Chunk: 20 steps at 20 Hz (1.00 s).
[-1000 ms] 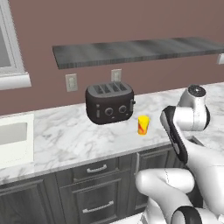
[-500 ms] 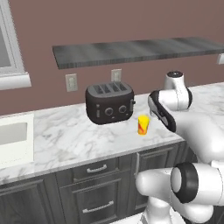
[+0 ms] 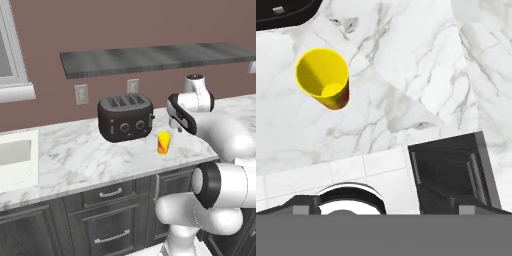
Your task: Place the pitcher and cup on the dining counter for serving.
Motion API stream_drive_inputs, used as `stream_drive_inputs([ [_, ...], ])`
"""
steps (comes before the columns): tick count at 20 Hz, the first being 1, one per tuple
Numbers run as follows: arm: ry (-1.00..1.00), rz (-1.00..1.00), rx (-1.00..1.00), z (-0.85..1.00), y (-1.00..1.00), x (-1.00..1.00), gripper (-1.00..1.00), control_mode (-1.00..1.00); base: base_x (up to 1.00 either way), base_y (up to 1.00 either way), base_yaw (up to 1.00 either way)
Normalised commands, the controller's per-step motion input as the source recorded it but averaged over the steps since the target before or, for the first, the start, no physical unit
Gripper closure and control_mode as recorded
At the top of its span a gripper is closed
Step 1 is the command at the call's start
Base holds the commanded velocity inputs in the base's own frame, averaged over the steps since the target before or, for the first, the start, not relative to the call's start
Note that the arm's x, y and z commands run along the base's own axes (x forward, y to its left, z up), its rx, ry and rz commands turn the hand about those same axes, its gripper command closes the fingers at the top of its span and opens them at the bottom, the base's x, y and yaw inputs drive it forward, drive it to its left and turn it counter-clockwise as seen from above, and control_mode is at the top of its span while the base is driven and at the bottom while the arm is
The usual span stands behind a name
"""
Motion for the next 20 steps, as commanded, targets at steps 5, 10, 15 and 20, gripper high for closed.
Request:
stream_drive_inputs([
  [5,-0.05,0.0,0.0,-0.28,0.02,0.4,-1.0,-1.0,0.0,0.0,0.0],
  [10,-0.02,0.0,0.0,-0.33,0.09,0.39,-1.0,-1.0,0.0,0.0,0.0],
  [15,0.0,0.0,0.0,-0.33,0.05,0.31,-1.0,-1.0,0.0,0.0,0.0],
  [20,0.0,0.0,0.0,-0.39,0.01,0.21,-1.0,-1.0,0.0,0.0,0.0],
])
